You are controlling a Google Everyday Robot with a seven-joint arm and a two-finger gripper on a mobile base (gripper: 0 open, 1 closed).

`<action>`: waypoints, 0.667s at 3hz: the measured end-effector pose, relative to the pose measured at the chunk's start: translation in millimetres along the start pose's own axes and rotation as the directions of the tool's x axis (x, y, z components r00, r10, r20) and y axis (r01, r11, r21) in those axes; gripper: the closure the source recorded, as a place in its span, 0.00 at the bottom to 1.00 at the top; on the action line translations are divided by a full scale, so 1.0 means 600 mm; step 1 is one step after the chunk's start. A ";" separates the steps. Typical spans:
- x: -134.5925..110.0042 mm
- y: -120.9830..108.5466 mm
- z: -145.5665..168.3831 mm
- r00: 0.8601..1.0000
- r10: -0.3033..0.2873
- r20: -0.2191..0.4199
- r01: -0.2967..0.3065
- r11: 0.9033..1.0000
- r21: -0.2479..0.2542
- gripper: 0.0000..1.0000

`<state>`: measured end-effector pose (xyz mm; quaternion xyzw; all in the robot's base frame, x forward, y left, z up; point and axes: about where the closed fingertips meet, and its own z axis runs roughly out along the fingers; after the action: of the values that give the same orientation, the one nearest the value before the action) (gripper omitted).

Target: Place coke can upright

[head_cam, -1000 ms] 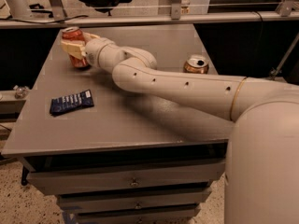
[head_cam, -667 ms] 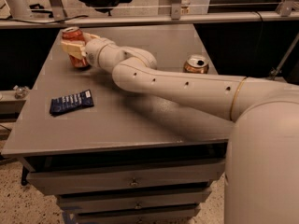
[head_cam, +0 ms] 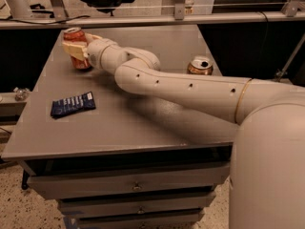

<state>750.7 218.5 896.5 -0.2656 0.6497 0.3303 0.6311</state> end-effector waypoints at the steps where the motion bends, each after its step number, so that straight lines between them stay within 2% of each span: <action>1: 0.000 0.000 0.000 1.000 0.000 0.000 0.000 1.000 0.000 0.84; 2: 0.000 0.000 0.000 1.000 0.000 0.000 0.000 1.000 0.000 0.60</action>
Offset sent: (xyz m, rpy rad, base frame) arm -0.0345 -0.0228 0.0098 -0.0116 -0.0430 -0.0496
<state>750.6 218.5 896.7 -0.2656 0.6497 0.3302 0.6311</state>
